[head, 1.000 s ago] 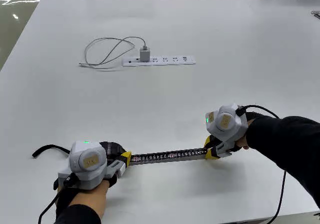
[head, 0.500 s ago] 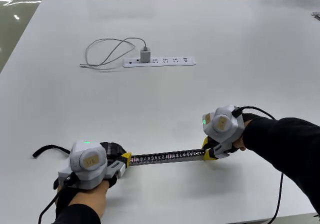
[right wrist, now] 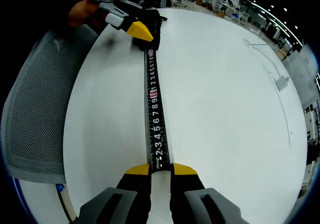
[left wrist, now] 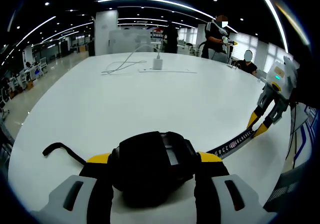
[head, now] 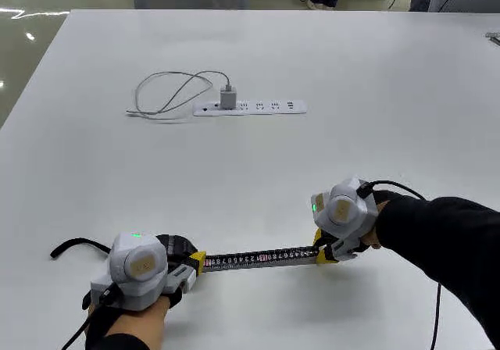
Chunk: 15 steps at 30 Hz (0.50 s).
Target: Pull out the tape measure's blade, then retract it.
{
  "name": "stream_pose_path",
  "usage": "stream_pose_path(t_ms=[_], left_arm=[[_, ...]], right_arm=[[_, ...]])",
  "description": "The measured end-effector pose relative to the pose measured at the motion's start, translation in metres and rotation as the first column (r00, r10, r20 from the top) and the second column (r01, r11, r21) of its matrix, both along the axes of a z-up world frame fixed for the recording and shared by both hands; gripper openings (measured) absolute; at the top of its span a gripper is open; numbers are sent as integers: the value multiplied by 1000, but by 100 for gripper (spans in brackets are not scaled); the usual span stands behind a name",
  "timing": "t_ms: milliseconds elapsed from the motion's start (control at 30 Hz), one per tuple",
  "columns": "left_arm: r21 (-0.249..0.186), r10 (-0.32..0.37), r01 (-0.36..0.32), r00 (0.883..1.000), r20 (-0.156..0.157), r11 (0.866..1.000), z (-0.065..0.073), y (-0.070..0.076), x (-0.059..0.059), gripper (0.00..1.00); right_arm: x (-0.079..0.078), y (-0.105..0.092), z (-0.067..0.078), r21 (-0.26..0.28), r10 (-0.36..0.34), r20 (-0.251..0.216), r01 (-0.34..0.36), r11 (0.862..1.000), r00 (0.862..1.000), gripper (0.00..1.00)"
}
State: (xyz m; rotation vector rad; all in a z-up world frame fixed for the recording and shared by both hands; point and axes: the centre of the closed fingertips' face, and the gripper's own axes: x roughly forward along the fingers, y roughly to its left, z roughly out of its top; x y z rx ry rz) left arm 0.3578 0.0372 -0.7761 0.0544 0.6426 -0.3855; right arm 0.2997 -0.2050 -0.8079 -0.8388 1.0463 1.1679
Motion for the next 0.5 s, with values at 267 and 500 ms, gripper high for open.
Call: stream_pose_path(t_ms=[267, 500], left_arm=[[2, -2, 2, 1000, -5, 1000, -1, 0, -1, 62], [1, -4, 4, 1000, -8, 1000, -1, 0, -1, 62]], right_arm=[[1, 4, -1, 4, -18, -8, 18, 1000, 1000, 9], [1, 6, 0, 3, -8, -6, 8, 1000, 1000, 10]])
